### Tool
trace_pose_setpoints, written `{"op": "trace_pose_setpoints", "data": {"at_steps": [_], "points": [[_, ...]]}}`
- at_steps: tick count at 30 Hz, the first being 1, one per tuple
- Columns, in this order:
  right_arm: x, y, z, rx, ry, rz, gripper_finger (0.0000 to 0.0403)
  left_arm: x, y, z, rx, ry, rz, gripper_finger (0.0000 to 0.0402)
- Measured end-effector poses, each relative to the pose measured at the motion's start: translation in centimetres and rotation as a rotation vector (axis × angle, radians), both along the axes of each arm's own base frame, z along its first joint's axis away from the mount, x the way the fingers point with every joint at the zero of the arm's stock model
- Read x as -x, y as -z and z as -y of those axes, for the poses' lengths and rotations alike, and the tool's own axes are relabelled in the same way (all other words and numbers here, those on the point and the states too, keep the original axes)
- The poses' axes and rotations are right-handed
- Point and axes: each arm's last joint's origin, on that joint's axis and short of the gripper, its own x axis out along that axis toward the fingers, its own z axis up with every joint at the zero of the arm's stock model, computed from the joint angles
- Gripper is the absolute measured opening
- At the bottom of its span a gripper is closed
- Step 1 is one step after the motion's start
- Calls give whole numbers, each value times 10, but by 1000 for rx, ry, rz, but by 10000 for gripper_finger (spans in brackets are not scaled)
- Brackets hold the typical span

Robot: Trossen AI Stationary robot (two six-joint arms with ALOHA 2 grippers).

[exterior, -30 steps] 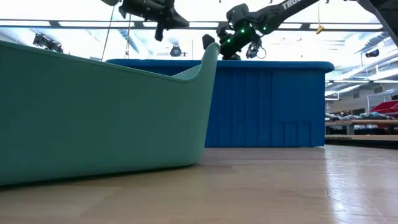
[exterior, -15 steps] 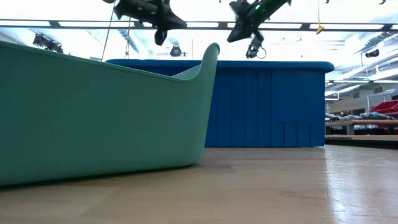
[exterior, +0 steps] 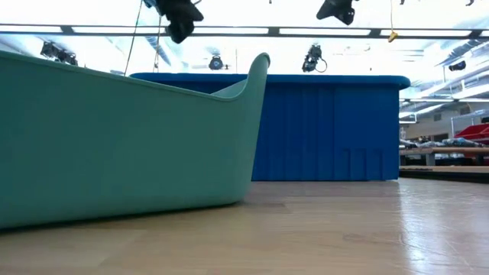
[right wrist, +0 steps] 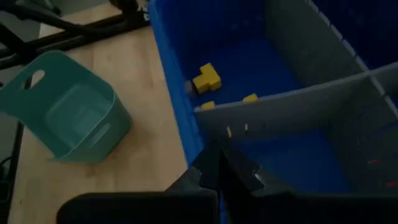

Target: Sort Items/Unsort Items

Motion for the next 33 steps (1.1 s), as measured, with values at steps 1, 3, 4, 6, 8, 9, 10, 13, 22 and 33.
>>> {"op": "trace_pose_setpoints", "data": {"at_steps": [1, 3, 4, 6, 8, 9, 10, 13, 22, 33], "points": [[2, 3, -2, -3, 2, -5, 1, 0, -1, 3, -1, -5, 37, 1], [7, 11, -4, -7, 37, -28, 1, 3, -3, 9, -6, -34, 137, 1], [10, 15, -5, -3, 64, -35, 1, 5, -3, 11, 1, -57, 184, 1], [15, 21, -6, 1, 110, -6, 1, 10, -2, 15, 10, -109, 277, 1], [20, 25, -10, -3, 144, 68, 1, 17, 3, 20, 16, -150, 346, 1], [21, 26, -11, -6, 157, 118, 1, 19, 6, 22, 23, -174, 369, 1], [23, 28, -13, -9, 168, 170, 1, 22, 9, 24, 39, -192, 388, 1], [28, 37, -17, -34, 243, 248, 1, 27, 21, 26, 97, -266, 358, 1], [30, 47, -21, -95, 295, 227, 0, 23, 9, 26, 149, -317, 298, 0], [32, 45, -30, -96, 249, 230, 0, 35, 10, 92, 404, -38, -146, 0]]}}
